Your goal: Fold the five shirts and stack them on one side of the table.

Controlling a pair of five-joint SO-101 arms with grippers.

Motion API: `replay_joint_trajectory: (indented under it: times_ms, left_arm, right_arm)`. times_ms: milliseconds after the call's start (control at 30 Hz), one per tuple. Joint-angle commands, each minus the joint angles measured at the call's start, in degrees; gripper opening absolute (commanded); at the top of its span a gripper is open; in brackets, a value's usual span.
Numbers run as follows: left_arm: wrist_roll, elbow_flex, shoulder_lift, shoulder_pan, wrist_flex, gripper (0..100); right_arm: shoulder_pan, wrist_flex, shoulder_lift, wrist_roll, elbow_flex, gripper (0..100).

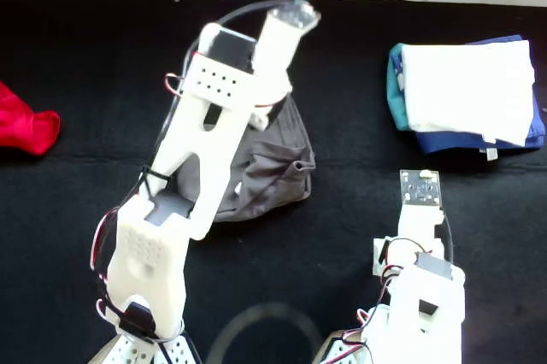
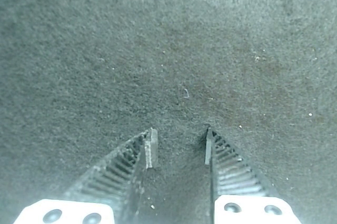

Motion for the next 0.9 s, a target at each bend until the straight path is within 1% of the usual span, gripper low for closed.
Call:
replay_joint_trajectory:
  times_ms: [0, 333, 467, 533, 633, 767, 867]
  left_arm:
    - [0.18, 5.93, -3.12, -0.75, -2.64, 1]
    - [0.44, 21.93, -3.12, 1.45, -14.95, 1]
    - [0.53, 23.60, -3.65, 3.65, -15.03, 1]
    - [1.23, 23.60, -3.65, 6.20, -14.86, 1]
    - [4.57, 23.52, -3.65, 10.42, -13.71, 1]
    - [4.92, 23.43, -3.74, 15.87, -13.36, 1]
    - [5.01, 23.34, -4.62, 17.63, -12.57, 1]
  right_arm:
    - [0.31, -1.19, -0.04, 0.18, 1.01, 16.2]
    - [0.31, -1.19, -0.04, 0.18, 1.01, 16.2]
    - [0.31, -1.19, -0.04, 0.18, 1.01, 16.2]
    - [0.31, -1.19, -0.04, 0.18, 1.01, 16.2]
    - [0.31, -1.19, -0.04, 0.18, 1.01, 16.2]
    - [0.31, -1.19, -0.04, 0.18, 1.01, 16.2]
    - [0.31, -1.19, -0.04, 0.18, 1.01, 16.2]
